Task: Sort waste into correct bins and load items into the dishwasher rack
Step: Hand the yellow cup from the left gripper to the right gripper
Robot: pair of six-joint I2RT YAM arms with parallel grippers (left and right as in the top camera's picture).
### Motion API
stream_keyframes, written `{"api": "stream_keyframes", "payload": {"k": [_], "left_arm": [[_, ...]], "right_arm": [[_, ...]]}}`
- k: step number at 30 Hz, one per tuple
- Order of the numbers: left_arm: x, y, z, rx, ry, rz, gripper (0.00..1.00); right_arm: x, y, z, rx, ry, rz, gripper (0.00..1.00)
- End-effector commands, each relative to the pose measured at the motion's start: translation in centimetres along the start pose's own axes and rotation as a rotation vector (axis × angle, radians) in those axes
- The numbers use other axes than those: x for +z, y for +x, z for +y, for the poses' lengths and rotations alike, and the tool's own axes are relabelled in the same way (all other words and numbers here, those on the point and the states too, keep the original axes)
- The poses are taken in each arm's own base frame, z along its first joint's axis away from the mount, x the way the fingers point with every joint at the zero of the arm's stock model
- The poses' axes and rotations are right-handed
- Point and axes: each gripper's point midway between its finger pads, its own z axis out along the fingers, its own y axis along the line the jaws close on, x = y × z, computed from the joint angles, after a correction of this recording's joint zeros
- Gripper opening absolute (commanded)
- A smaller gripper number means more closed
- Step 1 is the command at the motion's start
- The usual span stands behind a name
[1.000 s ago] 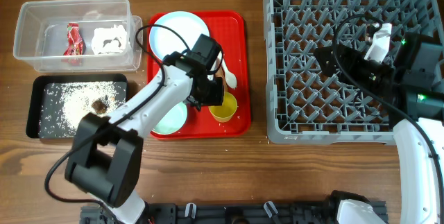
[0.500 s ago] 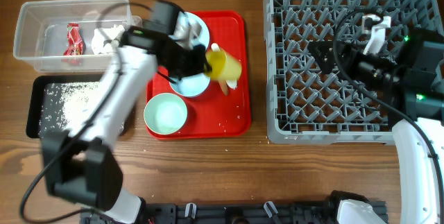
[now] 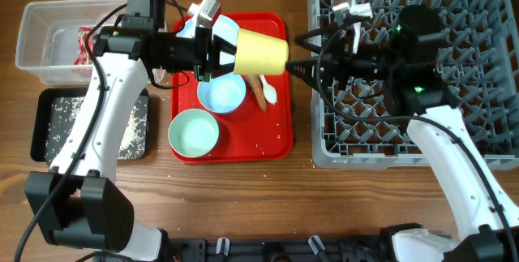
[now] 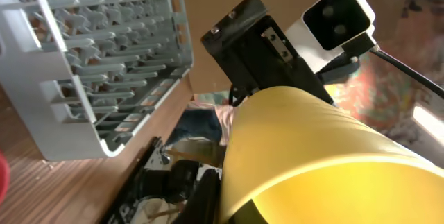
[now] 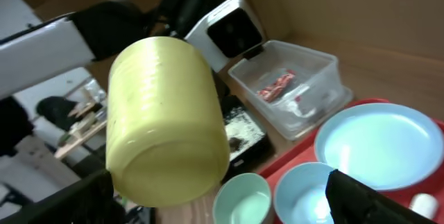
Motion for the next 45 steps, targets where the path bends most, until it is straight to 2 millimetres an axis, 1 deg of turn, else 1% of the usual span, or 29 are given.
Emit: {"api": "stream_keyframes", "payload": {"k": [1,6,8,9,11,13,16,19,20,22,26,27,30,32,33,34,35,38,40,41,42,43,45], "left_arm": [[0.4,0.7,-1.1,0.005,0.052,0.031,0.04],[0.9,1.0,-1.3,0.009,0.054,0.048,0.04],[1.0,1.1,-1.3,0.009,0.055,0.050,0.04],[1.0,1.1,-1.3,0.009,0.055,0.050,0.04],[1.0,1.1,-1.3,0.008,0.055,0.050,0.04],[1.0,1.1,-1.3,0.007,0.054,0.050,0.04],[1.3,1.3,-1.3,0.009,0.053,0.059,0.04],[1.7,1.4,-1.2,0.011,0.046,0.068,0.04],[1.8,1.5,-1.1,0.012,0.040,0.068,0.07],[1.9,1.5,-1.0,0.013,0.029,0.068,0.17],[1.9,1.5,-1.0,0.013,0.029,0.068,0.24],[1.9,1.5,-1.0,0.012,0.029,0.068,0.27],[1.9,1.4,-0.7,0.013,0.012,0.063,0.34],[1.9,1.2,-0.2,0.013,-0.016,0.055,0.37],[1.9,1.1,0.3,0.014,-0.046,0.045,0.40],[1.9,0.9,0.9,0.015,-0.083,0.034,0.42],[1.8,0.7,1.6,0.016,-0.120,0.023,0.43],[1.3,0.0,4.1,0.014,-0.269,-0.021,0.48],[0.4,-0.6,6.5,0.005,-0.418,-0.061,0.49],[-0.4,-0.9,8.1,-0.003,-0.521,-0.086,0.49],[-1.3,-1.1,9.6,-0.007,-0.620,-0.109,0.49],[-2.0,-1.3,10.6,-0.008,-0.696,-0.126,0.49],[-3.3,-1.5,12.0,-0.007,-0.815,-0.151,0.49]], "right_arm": [[0.4,-0.3,2.9,-0.082,-0.152,0.018,1.00],[1.7,0.0,4.5,-0.116,-0.206,0.034,0.99],[2.1,0.2,4.9,-0.123,-0.221,0.040,0.96],[2.2,0.2,5.1,-0.124,-0.226,0.042,0.94],[2.3,0.3,5.3,-0.125,-0.232,0.045,0.86],[2.3,0.3,5.3,-0.130,-0.232,0.043,0.80],[2.3,0.1,5.4,-0.144,-0.234,0.038,0.70],[2.3,0.1,5.4,-0.145,-0.234,0.038,0.61],[2.3,0.1,5.4,-0.145,-0.234,0.038,0.59],[2.3,0.1,5.4,-0.145,-0.234,0.038,0.55],[2.0,-0.1,5.0,-0.142,-0.222,0.032,0.45],[1.7,-0.2,4.7,-0.141,-0.211,0.027,0.44],[0.6,-0.8,3.4,-0.117,-0.169,0.008,0.43],[-0.6,-1.2,2.1,-0.091,-0.126,-0.008,0.39],[-1.4,-1.3,1.1,-0.062,-0.088,-0.018,0.39],[-2.3,-1.3,-0.4,-0.016,-0.026,-0.032,0.39],[-2.8,-1.2,-1.4,0.012,0.018,-0.040,0.39],[-5.2,-0.1,-6.3,0.145,0.263,-0.061,0.38],[-6.8,1.4,-9.2,0.217,0.446,-0.048,0.38],[-7.8,2.4,-10.5,0.259,0.563,-0.028,0.39],[-8.4,2.9,-10.8,0.280,0.615,-0.014,0.38],[-8.9,3.1,-10.7,0.294,0.658,0.001,0.38],[-10.1,3.2,-10.5,0.328,0.747,0.025,0.38]]}}
